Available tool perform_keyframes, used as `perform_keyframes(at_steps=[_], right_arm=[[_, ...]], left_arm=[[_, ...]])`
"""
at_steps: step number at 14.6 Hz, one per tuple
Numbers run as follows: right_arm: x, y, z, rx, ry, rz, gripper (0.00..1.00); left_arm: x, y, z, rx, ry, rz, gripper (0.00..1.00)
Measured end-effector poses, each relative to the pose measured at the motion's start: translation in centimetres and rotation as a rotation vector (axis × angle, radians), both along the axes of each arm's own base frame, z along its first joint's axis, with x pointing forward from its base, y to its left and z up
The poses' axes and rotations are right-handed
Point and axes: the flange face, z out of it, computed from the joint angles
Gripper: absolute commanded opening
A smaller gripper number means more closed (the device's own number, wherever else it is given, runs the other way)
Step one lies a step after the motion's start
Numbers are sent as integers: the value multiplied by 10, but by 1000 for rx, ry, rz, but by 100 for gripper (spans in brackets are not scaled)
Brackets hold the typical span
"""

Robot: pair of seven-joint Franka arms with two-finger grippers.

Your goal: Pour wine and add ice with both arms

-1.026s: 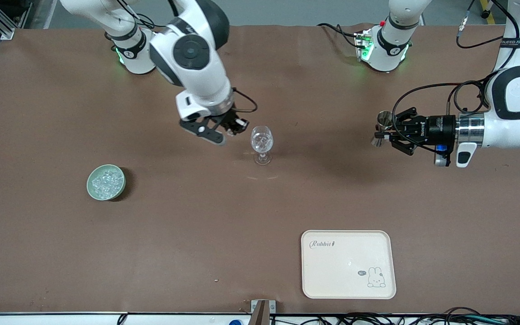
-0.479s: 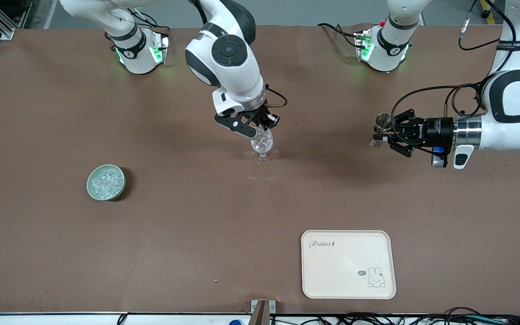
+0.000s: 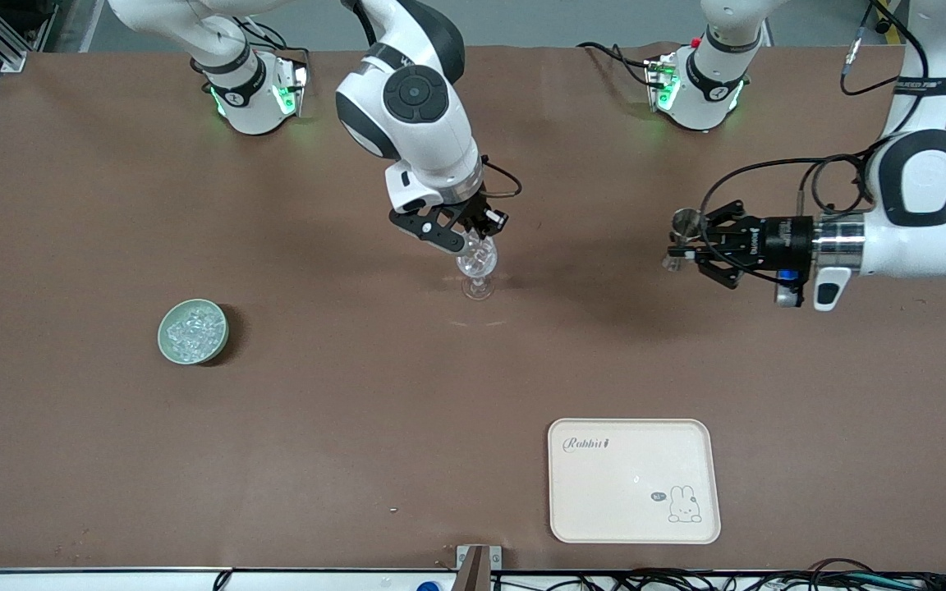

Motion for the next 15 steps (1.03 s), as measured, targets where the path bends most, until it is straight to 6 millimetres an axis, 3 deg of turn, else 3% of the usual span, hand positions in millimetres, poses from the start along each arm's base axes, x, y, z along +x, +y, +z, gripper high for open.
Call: perform_keyframes(at_steps=[1,3,6,8,11,15], right_arm=[[14,-17,1,-27,12,1,0],[62,-79,12,-66,16,7,0],[135,-208,27,-123,-1,32,1],[169,-290,23,-164,-26,63,1],[200,-378,10,-209,-84,127,1],[204,-470,-49,-241,-44,233,1]], left_arm=[[0,-18,-1,15,2,-6,1],[-4,-52,-2,37,-6,-29,1],[-9,-93,2,71,-14,-39,1],[-12,-115,7,84,-22,-45,1],[-19,-155,10,118,-55,-39,1],[-32,-192,5,146,-99,-43,1]])
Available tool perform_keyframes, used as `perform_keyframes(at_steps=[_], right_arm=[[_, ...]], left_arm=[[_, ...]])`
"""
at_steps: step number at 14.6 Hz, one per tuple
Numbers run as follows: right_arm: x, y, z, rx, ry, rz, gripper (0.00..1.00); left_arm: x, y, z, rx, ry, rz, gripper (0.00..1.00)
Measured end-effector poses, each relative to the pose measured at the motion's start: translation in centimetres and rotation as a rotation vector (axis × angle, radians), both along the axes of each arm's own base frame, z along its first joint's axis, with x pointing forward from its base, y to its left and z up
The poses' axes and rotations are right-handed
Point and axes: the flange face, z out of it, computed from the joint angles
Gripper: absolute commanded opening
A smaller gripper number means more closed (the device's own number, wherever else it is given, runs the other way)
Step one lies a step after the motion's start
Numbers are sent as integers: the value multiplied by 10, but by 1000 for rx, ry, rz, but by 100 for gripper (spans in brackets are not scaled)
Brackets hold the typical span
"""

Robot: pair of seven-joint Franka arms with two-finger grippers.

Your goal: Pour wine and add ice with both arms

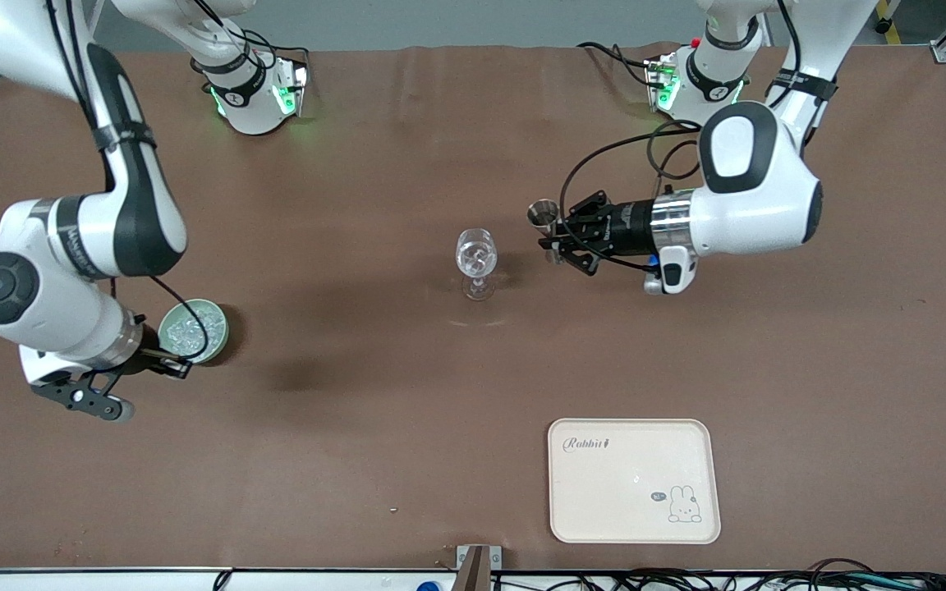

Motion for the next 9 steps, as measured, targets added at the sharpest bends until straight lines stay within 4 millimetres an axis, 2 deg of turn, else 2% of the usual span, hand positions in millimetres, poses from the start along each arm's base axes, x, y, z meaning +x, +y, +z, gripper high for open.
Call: perform_keyframes(at_steps=[2,3,6,7,9], right_arm=[[-13,-30,-34,0,36,22,1],[-20,-35,-45,0,52,25,2],[-40,-29,-59,4,94,35,2],[-49,-28,-65,5,101,39,2],[-64,-29,-82,8,95,42,2]], left_arm=[[0,-1,-4,9,-1,-5,1],[0,-1,-6,12,-2,-4,1],[1,-4,-11,18,-5,0,1],[4,1,-12,21,-2,13,1],[17,26,-16,32,13,69,1]])
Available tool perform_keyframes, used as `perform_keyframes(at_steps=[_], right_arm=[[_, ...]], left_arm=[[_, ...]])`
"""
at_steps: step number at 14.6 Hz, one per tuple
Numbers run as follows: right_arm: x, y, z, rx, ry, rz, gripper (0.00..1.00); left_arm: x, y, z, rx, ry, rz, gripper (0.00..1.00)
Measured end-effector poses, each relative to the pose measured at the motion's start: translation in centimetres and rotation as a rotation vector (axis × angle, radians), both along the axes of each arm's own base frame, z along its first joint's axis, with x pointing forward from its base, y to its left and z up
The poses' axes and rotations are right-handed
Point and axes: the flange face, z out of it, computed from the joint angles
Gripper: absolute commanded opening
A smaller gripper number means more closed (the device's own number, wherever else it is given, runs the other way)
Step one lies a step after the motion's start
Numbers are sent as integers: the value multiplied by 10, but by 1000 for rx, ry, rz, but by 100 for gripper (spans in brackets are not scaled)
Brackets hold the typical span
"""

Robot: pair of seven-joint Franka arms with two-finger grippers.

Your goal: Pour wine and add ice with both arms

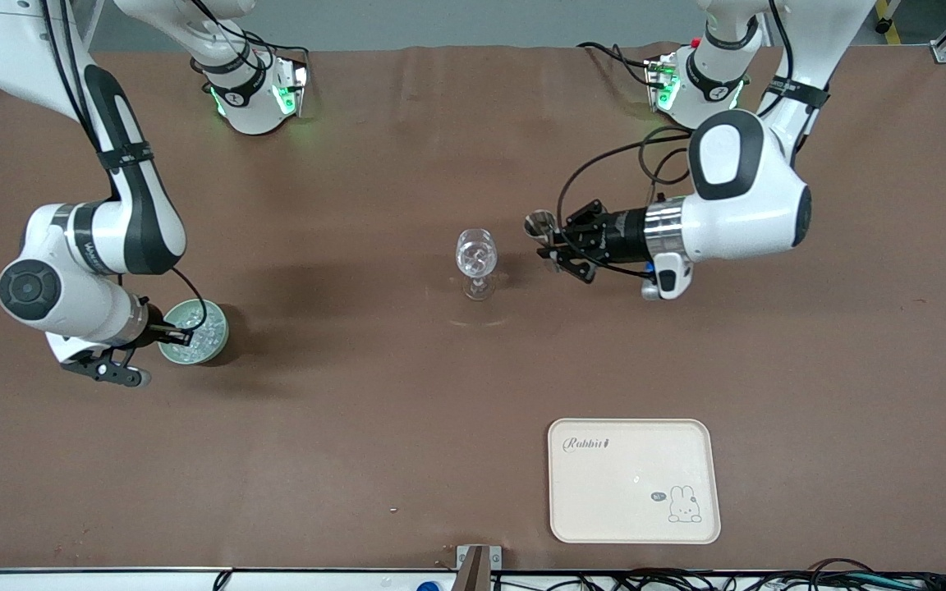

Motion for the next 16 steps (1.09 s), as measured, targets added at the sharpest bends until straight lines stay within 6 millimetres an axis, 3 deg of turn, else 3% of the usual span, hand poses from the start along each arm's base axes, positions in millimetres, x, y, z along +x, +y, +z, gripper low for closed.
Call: perform_keyframes(at_steps=[3,5,9,13,16], right_arm=[[-20,-3,-29,3,15,0,2],[-28,-4,-35,3,30,-1,3],[-29,-13,-36,-1,21,-6,5],[-28,-20,-36,-2,10,5,10],[-31,-19,-40,0,-7,14,11]], left_arm=[[19,54,-7,-16,58,62,1],[28,100,-10,-31,76,64,1],[32,223,-12,-84,88,97,1],[11,344,-29,-134,87,173,1],[-9,408,-65,-159,103,240,2]])
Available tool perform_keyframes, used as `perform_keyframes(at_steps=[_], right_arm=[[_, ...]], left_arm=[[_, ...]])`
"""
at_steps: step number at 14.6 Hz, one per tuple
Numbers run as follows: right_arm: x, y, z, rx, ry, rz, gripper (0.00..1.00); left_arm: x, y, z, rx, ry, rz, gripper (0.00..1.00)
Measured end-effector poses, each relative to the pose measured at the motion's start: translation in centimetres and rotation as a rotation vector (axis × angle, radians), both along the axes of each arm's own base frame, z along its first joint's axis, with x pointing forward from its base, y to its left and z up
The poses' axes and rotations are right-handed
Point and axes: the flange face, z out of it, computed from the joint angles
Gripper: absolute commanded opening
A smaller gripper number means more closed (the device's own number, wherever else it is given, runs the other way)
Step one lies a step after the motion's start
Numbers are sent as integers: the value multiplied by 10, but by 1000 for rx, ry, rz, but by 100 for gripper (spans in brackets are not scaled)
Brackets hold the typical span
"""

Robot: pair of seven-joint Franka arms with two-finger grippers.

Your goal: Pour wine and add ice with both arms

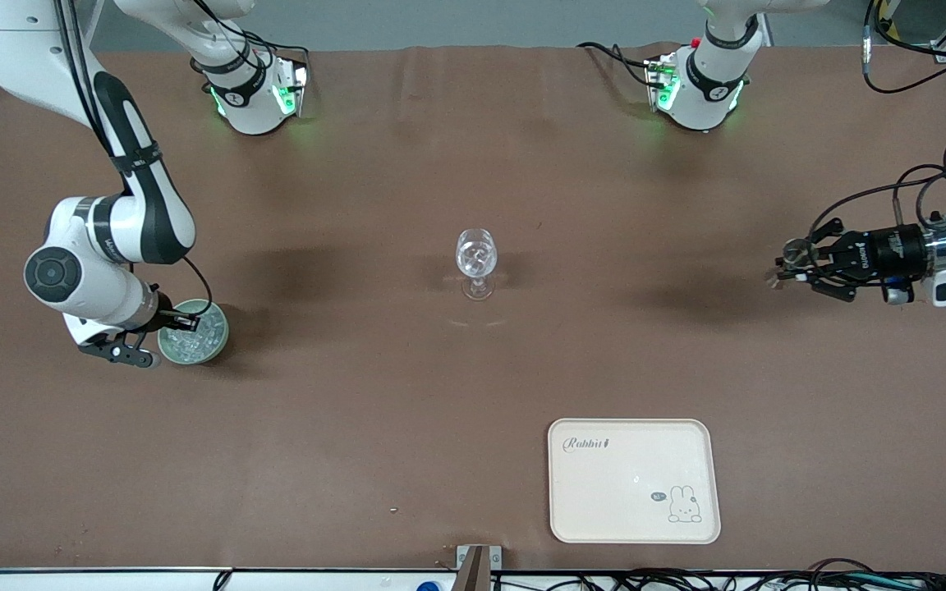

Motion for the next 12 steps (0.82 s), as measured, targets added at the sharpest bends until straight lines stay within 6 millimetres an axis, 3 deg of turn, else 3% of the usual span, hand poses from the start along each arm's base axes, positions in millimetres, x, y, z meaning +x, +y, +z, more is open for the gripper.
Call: perform_keyframes(at_steps=[4,7,10,12], right_arm=[[-5,2,-7,2,-2,4,13],[-6,2,-8,2,-2,5,14],[-6,3,-9,3,1,6,14],[-7,4,-9,3,1,7,15]], left_arm=[[-27,49,-60,-86,42,71,2],[-63,82,-120,-165,-12,63,2],[-99,104,-180,-232,-58,90,2],[-109,109,-202,-245,-65,114,4]])
